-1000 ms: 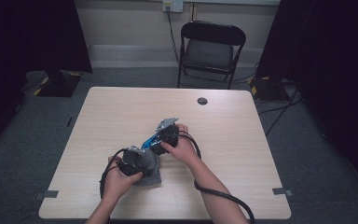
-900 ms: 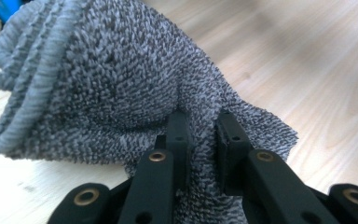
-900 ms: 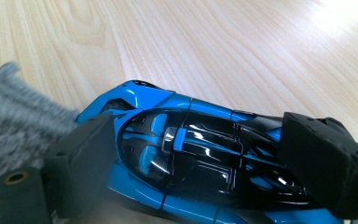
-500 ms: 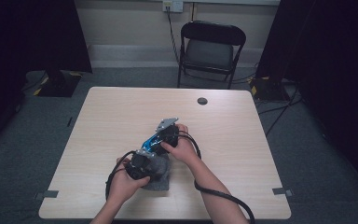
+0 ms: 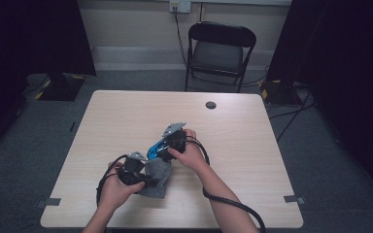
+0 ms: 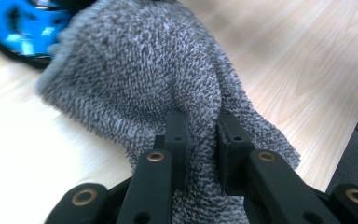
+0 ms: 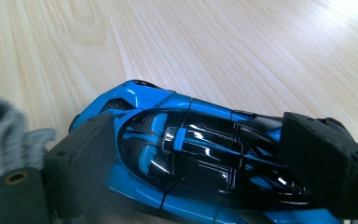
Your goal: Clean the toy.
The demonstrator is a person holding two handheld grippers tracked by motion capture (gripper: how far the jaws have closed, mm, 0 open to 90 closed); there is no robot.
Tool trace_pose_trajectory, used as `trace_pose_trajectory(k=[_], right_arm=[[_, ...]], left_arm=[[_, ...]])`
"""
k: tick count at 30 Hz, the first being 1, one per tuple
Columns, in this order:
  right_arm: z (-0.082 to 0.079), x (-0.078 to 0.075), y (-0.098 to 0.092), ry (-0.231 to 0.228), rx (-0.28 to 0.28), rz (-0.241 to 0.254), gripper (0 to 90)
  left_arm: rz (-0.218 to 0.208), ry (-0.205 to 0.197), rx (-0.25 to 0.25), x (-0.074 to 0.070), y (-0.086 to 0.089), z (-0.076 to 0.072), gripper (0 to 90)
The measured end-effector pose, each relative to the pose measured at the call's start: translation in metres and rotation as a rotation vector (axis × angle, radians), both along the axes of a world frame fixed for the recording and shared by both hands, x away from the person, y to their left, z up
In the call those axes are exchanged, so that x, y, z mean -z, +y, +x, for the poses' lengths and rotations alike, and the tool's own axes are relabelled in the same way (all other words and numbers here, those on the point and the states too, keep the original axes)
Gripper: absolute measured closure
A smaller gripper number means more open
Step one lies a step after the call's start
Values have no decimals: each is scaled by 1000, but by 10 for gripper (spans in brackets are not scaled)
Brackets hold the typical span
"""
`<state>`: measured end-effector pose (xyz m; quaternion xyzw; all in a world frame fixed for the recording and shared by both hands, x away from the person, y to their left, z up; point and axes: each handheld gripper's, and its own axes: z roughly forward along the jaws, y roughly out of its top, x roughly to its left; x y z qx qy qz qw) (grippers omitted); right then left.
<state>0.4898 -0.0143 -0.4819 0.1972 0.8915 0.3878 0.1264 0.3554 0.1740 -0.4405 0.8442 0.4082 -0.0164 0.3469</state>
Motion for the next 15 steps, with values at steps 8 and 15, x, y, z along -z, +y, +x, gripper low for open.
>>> trace_pose_trajectory(k=[8, 15], right_arm=[[-1, 1, -1, -4, 1, 13, 109], [-1, 2, -1, -11, -1, 21, 109]], left_arm=[[-19, -34, -90, -6, 30, 7, 766], [-46, -77, -188, -7, 52, 14, 767]])
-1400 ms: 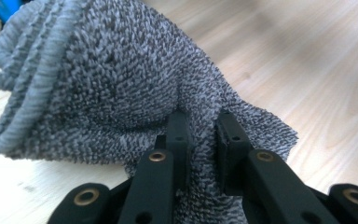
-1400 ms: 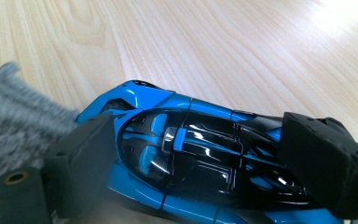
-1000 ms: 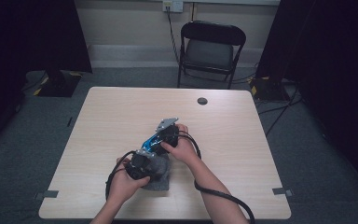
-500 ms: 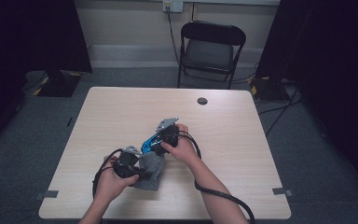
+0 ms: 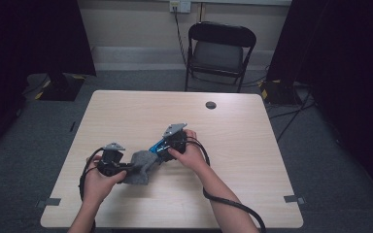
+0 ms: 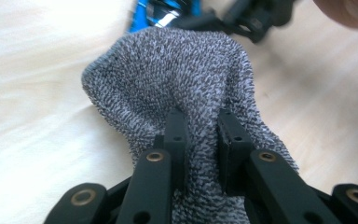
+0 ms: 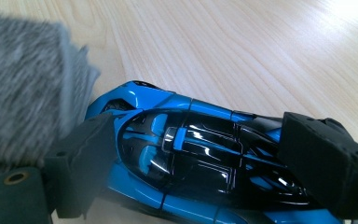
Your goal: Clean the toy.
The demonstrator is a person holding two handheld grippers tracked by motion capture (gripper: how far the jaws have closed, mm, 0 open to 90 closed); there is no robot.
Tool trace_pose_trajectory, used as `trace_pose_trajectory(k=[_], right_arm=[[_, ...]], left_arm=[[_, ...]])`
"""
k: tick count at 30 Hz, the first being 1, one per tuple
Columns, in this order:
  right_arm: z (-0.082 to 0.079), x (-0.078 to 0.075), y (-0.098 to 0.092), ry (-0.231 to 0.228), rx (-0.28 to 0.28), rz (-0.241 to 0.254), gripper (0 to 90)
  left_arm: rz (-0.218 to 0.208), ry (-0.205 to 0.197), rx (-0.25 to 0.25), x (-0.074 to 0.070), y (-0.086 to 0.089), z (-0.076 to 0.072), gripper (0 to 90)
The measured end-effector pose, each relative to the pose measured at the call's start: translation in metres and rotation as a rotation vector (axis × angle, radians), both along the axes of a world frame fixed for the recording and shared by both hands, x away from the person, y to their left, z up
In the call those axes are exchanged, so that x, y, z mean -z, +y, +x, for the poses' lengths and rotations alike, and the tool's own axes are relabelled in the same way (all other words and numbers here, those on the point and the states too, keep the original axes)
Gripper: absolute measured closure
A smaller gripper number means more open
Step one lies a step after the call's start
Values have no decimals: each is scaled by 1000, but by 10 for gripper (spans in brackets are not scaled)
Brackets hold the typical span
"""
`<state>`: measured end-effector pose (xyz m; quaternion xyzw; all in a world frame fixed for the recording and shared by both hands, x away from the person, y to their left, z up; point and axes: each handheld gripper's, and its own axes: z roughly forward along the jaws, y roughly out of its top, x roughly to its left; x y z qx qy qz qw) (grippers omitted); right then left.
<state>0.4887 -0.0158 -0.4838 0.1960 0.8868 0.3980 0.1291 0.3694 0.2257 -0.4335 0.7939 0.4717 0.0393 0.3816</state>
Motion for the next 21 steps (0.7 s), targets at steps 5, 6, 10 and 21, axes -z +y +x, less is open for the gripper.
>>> trace_pose_trajectory(k=[5, 6, 10, 21], right_arm=[[0, 0, 0, 2, 0, -2, 109], [0, 0, 0, 2, 0, -2, 109], [0, 0, 0, 1, -1, -1, 109], [0, 0, 0, 1, -1, 0, 109]], left_arm=[[19, -34, -58, -1, 7, 3, 767], [21, -36, -77, 0, 8, 4, 768], [70, -38, -120, 11, 5, 10, 768], [147, 22, -87, 32, -17, 22, 765]])
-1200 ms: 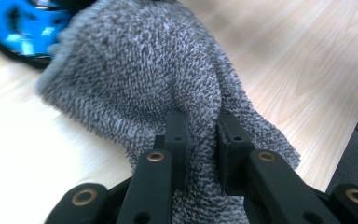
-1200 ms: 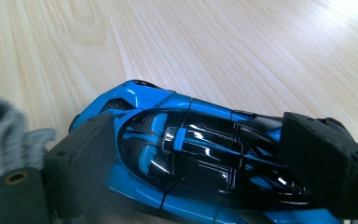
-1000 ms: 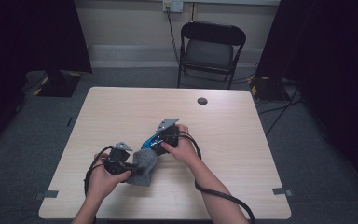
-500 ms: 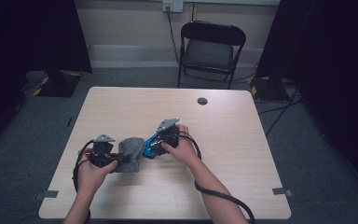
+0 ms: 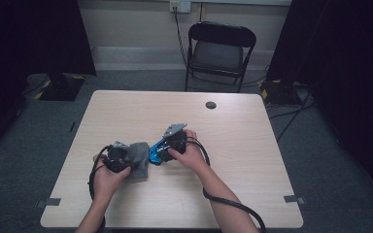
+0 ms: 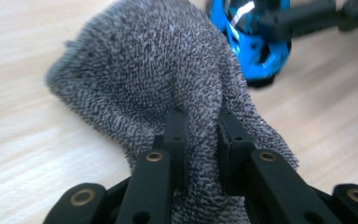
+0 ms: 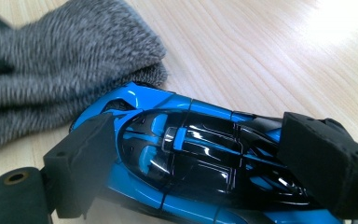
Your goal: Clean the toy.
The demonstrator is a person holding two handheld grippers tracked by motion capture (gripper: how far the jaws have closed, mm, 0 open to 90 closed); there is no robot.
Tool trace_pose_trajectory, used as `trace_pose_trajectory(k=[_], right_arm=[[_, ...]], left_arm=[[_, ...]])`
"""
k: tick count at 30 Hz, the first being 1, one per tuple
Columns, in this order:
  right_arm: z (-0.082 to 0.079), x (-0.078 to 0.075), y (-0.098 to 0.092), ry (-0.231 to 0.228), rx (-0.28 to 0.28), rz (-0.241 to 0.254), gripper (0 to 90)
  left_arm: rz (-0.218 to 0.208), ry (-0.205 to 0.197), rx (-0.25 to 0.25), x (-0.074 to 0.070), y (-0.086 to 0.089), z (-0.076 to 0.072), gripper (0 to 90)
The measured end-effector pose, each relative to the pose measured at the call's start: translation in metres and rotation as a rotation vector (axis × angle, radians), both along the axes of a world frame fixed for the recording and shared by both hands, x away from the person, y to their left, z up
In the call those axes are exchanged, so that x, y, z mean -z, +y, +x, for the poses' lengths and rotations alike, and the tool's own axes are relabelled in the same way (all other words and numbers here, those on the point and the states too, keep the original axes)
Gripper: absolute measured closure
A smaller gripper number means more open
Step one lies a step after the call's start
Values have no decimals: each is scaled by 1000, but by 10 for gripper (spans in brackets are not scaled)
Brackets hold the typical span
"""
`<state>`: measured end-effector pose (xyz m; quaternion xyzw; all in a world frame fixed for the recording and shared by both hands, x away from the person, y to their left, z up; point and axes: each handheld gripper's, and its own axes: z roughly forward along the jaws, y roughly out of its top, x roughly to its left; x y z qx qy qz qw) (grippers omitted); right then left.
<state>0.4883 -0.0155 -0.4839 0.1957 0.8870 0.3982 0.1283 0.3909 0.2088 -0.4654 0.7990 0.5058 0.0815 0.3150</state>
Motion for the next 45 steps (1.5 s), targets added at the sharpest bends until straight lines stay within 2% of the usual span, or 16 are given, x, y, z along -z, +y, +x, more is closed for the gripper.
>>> trace_pose_trajectory(k=[8, 11, 17, 21, 33, 39, 41, 45], right_arm=[[0, 0, 0, 2, 2, -2, 109], [0, 0, 0, 1, 1, 0, 109], [0, 0, 0, -1, -1, -2, 109], [0, -1, 1, 4, 2, -4, 109], [0, 0, 0, 1, 0, -3, 109], [0, 0, 0, 1, 0, 0, 109], [0, 0, 0, 2, -2, 2, 109], [0, 0, 0, 1, -3, 1, 109]], left_arm=[[-6, 46, 45, 1, -12, -6, 770], [-32, 67, 72, 0, -17, -11, 772], [-18, 67, 107, 1, -30, -17, 773], [-44, 86, 138, 1, -37, -19, 774], [-73, 80, 222, -1, -60, -24, 773], [-96, 72, 273, -9, -63, -28, 772], [-87, 60, 307, -12, -63, -30, 771], [-91, 53, 325, -22, -55, -32, 771]])
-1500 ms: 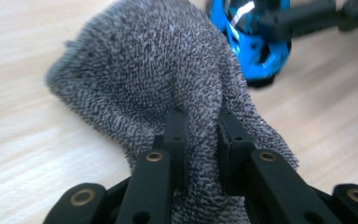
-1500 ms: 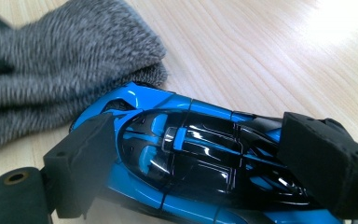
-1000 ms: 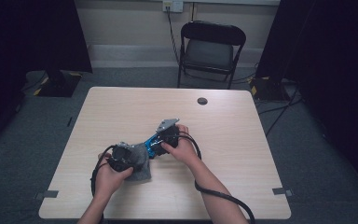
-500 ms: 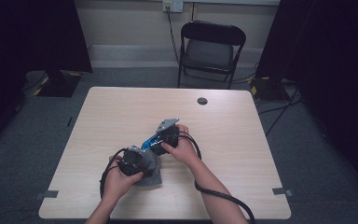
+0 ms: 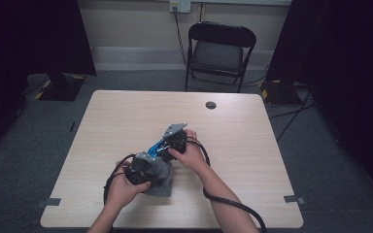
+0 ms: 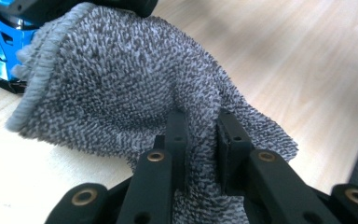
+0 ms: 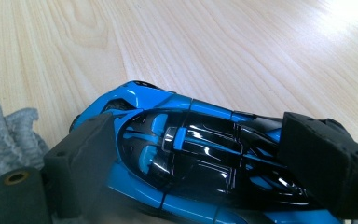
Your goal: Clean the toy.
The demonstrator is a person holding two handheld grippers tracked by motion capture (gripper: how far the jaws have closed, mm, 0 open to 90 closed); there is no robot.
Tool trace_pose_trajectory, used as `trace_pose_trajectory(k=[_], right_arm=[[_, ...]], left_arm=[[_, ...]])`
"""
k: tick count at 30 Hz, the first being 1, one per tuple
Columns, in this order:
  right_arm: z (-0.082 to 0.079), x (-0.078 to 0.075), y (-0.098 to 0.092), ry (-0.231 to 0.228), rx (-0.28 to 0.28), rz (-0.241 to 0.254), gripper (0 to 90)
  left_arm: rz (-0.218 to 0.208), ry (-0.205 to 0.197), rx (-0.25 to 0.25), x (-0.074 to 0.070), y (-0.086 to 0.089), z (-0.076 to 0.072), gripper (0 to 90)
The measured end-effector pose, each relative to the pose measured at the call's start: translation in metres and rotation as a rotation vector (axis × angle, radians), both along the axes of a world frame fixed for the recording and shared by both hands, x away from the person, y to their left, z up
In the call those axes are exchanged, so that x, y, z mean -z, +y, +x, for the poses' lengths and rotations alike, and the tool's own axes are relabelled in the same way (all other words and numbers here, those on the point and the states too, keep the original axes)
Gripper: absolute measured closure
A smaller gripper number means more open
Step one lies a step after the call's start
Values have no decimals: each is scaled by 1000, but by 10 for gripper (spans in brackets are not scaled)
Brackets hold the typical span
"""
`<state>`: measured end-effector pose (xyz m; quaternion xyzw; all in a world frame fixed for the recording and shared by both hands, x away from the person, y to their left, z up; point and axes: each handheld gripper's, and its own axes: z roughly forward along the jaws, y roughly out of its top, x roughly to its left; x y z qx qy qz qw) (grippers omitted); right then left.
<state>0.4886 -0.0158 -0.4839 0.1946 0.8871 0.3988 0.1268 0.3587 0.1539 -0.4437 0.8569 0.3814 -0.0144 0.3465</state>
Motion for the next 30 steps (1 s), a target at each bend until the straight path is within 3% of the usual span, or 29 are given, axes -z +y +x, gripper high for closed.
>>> trace_pose_trajectory(k=[5, 10, 13, 20, 25, 27, 30], right_arm=[[0, 0, 0, -1, -2, 1, 109], [0, 0, -1, 0, -2, 4, 109], [0, 0, 0, -1, -5, 2, 109], [1, 0, -1, -1, -11, -2, 108], [1, -1, 0, 4, -16, -11, 108], [2, -2, 0, 8, -19, -16, 108], [2, -2, -1, 5, -28, -20, 108]], left_arm=[[-1, -7, -34, -10, 24, -1, 766], [47, -87, -112, -17, 55, 5, 758], [41, -120, -148, -20, 68, 13, 756], [30, -165, -221, -15, 82, 51, 748], [71, -160, -240, -2, 80, 85, 738], [111, -165, -243, 5, 77, 97, 733], [81, -149, -253, 14, 71, 111, 733]])
